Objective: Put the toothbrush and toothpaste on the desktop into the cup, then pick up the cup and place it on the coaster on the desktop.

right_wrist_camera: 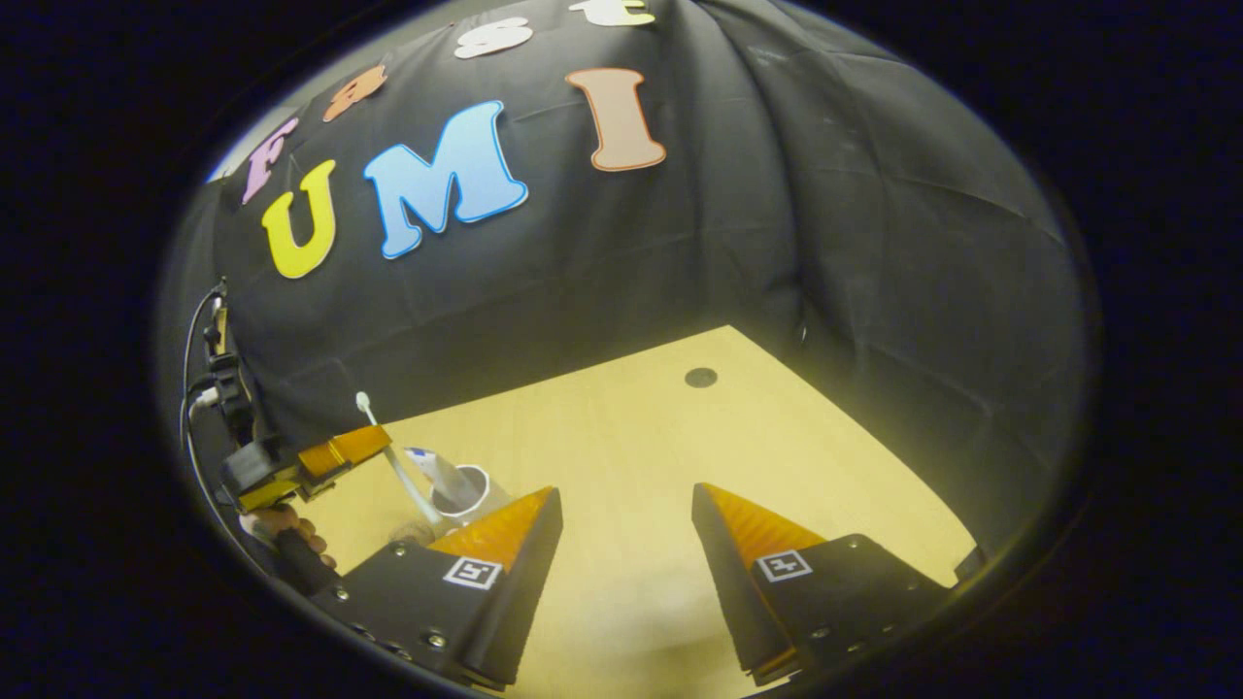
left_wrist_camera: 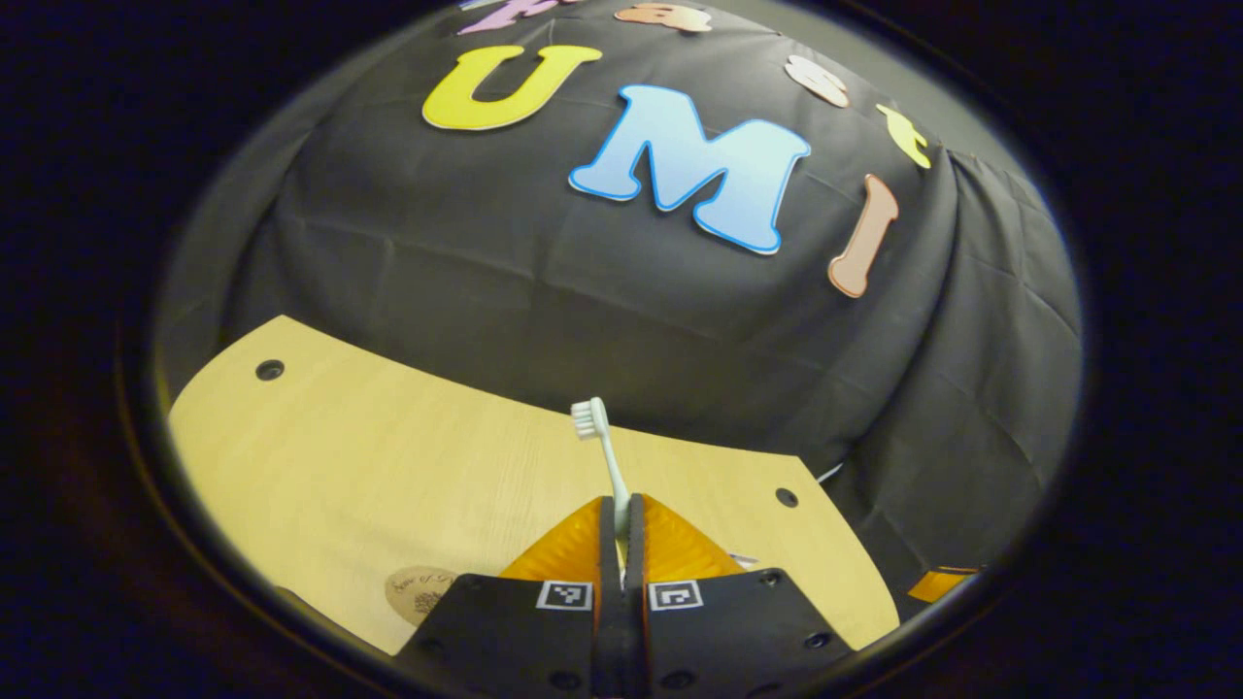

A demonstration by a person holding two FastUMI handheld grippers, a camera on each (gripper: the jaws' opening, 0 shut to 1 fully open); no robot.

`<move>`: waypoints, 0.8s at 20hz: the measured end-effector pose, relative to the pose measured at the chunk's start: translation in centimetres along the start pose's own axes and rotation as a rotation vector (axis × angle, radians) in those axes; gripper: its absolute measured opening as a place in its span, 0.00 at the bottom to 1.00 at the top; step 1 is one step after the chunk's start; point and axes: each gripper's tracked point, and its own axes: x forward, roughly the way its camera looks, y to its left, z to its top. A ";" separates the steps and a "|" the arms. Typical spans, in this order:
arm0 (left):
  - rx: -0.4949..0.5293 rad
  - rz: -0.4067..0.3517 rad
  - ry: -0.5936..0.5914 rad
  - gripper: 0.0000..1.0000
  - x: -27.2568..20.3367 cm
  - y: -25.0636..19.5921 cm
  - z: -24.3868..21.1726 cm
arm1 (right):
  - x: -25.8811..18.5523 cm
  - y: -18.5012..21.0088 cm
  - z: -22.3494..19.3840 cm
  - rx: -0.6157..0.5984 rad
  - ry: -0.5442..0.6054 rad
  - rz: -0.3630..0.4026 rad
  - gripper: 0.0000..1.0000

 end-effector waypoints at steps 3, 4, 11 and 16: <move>-0.001 0.026 -0.018 0.07 1.0 0.0 -0.1 | 0.6 -1.3 -0.5 -0.001 0.024 -0.005 0.80; -0.008 0.027 -0.025 0.07 1.1 -0.1 0.0 | 0.9 -1.6 -0.7 0.003 0.031 -0.005 0.80; -0.005 0.071 -0.067 0.06 1.4 -0.1 0.4 | 2.4 -1.9 -1.0 0.008 0.066 0.019 0.80; 0.115 0.113 -0.113 0.07 0.9 -1.1 -0.1 | 3.0 -1.7 -1.1 0.014 0.078 0.028 0.80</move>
